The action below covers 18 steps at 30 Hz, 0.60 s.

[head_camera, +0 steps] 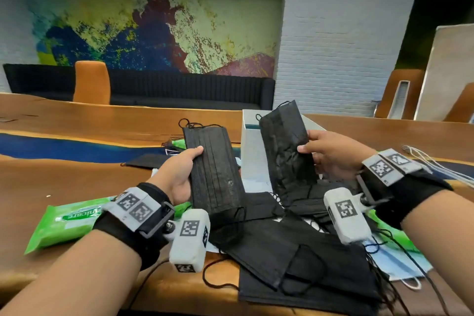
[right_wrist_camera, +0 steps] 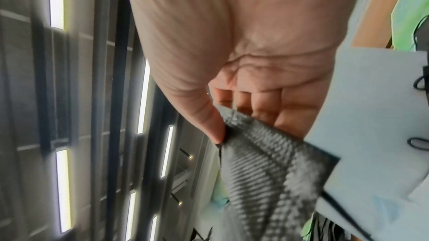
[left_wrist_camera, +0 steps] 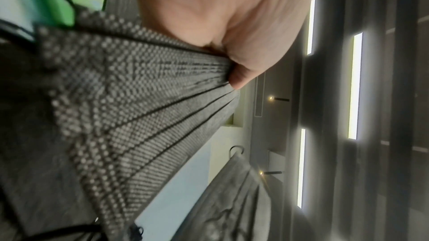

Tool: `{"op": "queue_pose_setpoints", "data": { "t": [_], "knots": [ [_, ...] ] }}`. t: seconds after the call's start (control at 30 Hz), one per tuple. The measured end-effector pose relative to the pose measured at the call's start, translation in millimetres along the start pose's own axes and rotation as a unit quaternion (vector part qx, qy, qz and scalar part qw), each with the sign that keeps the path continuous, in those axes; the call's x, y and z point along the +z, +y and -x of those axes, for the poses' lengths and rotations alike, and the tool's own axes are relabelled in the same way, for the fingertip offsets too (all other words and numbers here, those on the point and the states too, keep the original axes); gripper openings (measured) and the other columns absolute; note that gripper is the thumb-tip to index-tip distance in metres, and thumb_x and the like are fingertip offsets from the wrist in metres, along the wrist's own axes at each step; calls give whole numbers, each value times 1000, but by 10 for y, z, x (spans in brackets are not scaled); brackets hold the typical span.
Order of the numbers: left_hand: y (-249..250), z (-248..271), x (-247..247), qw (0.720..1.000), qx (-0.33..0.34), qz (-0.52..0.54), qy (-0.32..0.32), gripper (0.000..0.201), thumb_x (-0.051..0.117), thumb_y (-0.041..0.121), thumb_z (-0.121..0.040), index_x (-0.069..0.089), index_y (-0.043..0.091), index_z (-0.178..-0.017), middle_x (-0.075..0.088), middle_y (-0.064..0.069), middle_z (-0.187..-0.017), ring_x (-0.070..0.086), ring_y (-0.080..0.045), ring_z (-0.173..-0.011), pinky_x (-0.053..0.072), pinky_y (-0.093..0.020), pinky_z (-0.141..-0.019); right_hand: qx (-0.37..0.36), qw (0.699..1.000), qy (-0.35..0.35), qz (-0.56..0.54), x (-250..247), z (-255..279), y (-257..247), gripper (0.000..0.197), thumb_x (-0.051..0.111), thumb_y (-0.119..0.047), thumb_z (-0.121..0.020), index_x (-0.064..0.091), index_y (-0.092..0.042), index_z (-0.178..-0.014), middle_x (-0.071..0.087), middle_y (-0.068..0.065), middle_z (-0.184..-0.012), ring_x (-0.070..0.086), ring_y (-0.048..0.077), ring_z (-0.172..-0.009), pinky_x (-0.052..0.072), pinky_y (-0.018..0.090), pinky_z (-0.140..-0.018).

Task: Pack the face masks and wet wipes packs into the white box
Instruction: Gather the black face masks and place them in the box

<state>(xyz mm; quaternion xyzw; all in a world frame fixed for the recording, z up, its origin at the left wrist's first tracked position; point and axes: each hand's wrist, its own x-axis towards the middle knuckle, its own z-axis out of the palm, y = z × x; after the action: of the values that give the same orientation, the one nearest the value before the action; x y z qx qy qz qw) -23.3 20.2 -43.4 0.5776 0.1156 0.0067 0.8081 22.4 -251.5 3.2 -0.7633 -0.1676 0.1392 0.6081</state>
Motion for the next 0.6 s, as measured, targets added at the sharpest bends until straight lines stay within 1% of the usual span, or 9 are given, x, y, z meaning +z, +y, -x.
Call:
{"op": "queue_pose_setpoints", "data": {
  "t": [0.1,0.23,0.3,0.4,0.47,0.5,0.53,0.57,0.6],
  "knots": [
    [-107,-8,210,1000,-10,-5,-9,36,41,36,-101,61,9,-112,68,-15,-91,64,-29,-81,51,-42,-68,-34,998,-53,-28,88,142,-5,28,41,1,-95,61,-17,-101,69,1,-87,68,12,-70,54,28,-58],
    [-231,-6,444,999,-23,-7,-41,45,37,42,-101,68,9,-95,73,-13,-79,70,-25,-68,54,-37,-64,-37,996,-65,-55,232,165,95,28,41,2,-94,60,-16,-104,67,-1,-81,62,11,-66,54,23,-57],
    [-264,-6,533,997,-27,5,-74,53,32,47,-101,69,9,-97,74,-14,-81,72,-24,-67,55,-37,-65,-22,996,-65,-63,289,133,167,28,42,2,-94,57,-14,-111,66,2,-86,62,11,-67,53,22,-55],
    [-273,-7,620,993,-22,6,-117,72,26,64,-94,68,7,-107,72,-19,-97,71,-28,-82,55,-40,-76,8,996,-59,-62,356,73,277,27,42,3,-94,55,-12,-113,65,6,-93,65,13,-71,55,24,-57],
    [-273,2,650,989,-17,-7,-143,74,35,67,-89,65,5,-116,68,-23,-110,68,-33,-97,54,-46,-84,19,997,-51,-49,389,43,317,25,45,1,-94,55,-11,-113,64,7,-97,65,14,-76,56,27,-61],
    [-279,2,658,988,-7,-16,-153,66,44,60,-89,63,4,-120,67,-24,-111,67,-35,-99,54,-50,-86,21,998,-47,-35,397,19,334,23,47,0,-94,55,-10,-113,64,9,-100,65,17,-81,57,30,-68],
    [-284,-5,661,988,8,-25,-153,54,52,47,-92,61,3,-122,68,-23,-109,68,-35,-95,55,-52,-84,17,999,-44,-14,403,4,342,23,48,-1,-93,56,-8,-113,64,10,-104,64,20,-87,56,34,-77],
    [-289,-23,667,988,29,-31,-146,42,56,31,-93,60,2,-124,70,-21,-104,70,-32,-87,57,-49,-79,11,999,-39,13,402,-17,351,24,51,-1,-92,57,-6,-115,65,11,-108,64,22,-93,55,37,-83],
    [-286,-40,666,988,50,-38,-139,35,56,18,-94,59,2,-124,71,-18,-99,70,-29,-81,58,-45,-74,2,999,-28,46,397,-28,347,27,53,-3,-91,57,-4,-118,66,10,-110,64,22,-95,55,35,-82]
  ]
}}
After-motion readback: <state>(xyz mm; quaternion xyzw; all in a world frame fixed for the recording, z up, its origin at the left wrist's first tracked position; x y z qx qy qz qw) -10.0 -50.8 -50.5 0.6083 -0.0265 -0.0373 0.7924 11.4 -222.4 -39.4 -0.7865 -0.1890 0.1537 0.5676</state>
